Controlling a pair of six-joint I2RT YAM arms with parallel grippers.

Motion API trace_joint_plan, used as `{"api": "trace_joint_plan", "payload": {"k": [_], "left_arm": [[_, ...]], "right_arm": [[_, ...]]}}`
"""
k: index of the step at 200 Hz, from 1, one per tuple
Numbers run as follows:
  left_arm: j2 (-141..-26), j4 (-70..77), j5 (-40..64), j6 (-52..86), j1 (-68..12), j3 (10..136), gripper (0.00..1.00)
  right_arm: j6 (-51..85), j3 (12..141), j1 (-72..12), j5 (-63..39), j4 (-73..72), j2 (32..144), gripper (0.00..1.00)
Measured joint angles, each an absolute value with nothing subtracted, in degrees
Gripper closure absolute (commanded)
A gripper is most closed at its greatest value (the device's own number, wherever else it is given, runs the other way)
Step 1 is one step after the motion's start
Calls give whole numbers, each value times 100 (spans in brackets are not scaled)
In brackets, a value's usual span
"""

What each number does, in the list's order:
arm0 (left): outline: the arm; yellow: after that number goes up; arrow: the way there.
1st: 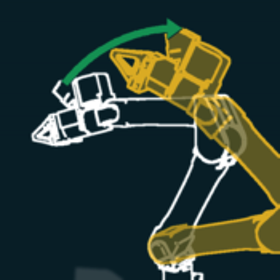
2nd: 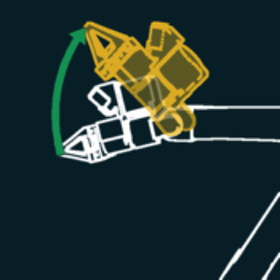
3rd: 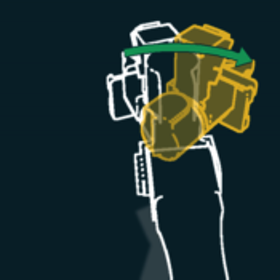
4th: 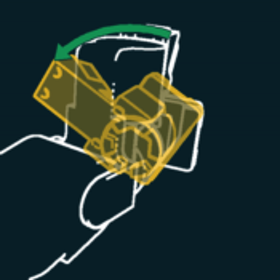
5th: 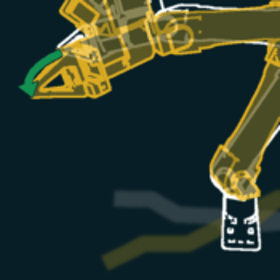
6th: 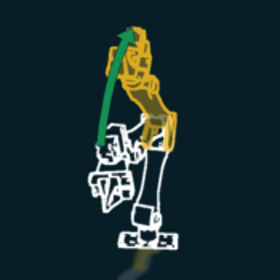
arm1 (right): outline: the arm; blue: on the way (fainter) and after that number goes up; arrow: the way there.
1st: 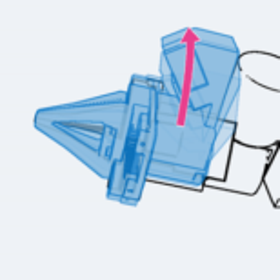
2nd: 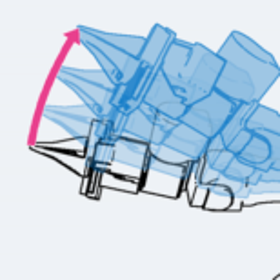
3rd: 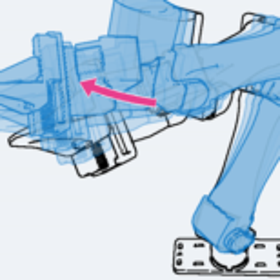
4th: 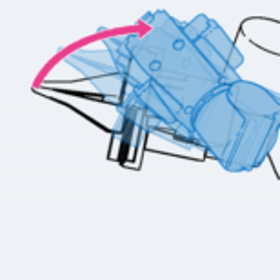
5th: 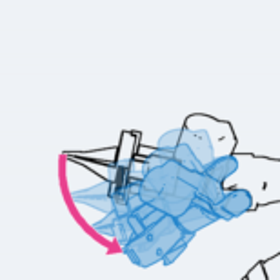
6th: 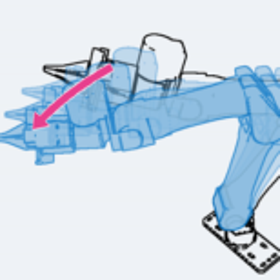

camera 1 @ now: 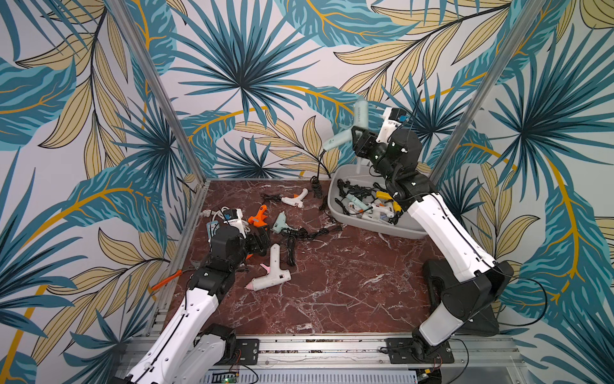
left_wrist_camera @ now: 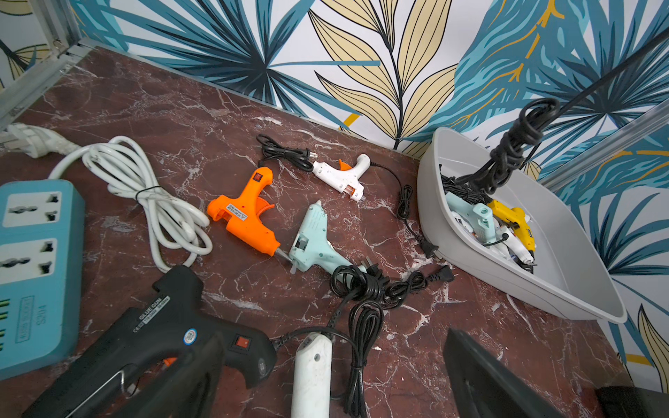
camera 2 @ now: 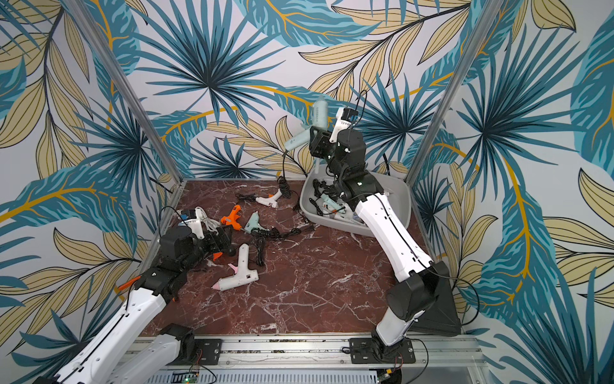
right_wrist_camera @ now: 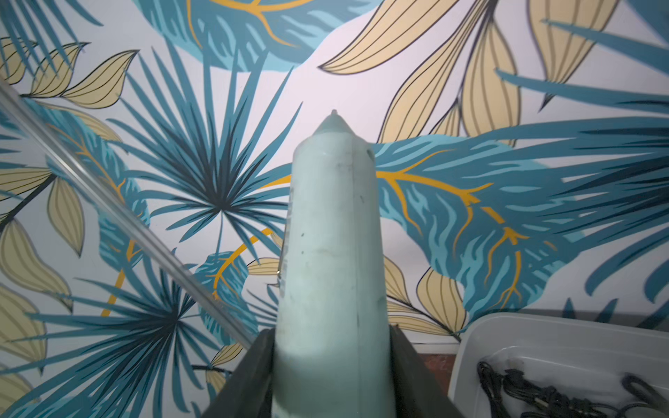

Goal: Put the hot melt glue gun into the storage box
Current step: Place the hot melt adhesive gun in the storage box.

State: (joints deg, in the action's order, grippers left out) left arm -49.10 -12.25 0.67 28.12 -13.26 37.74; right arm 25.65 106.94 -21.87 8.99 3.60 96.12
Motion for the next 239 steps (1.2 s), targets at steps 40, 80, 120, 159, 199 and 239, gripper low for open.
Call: {"api": "trace_joint_plan", "payload": {"k": [40, 80, 120, 159, 199, 239], "left_arm": [[-4910, -1225, 60, 2812, -1326, 3776, 0], [-4910, -1227, 38, 2810, -1326, 3774, 0], [-4910, -1227, 23, 2810, -1326, 3774, 0], [-4915, -1240, 16, 2808, -1326, 3774, 0], [-4915, -1249, -1, 2794, -1326, 3776, 0], [-4945, -1282, -10, 2786, -1326, 3776, 0]], "right_arm": [[2410, 10715, -1863, 1623, 508, 9612, 100], [2259, 10715, -1750, 2043, 635, 9673, 100], [2226, 10713, -1680, 2165, 694, 10055, 100], [2346, 10621, -1594, 2178, 856, 10444, 100], [2657, 10460, -1404, 2165, 902, 10774, 100], [2923, 10363, -1186, 2108, 847, 11155, 100]]}}
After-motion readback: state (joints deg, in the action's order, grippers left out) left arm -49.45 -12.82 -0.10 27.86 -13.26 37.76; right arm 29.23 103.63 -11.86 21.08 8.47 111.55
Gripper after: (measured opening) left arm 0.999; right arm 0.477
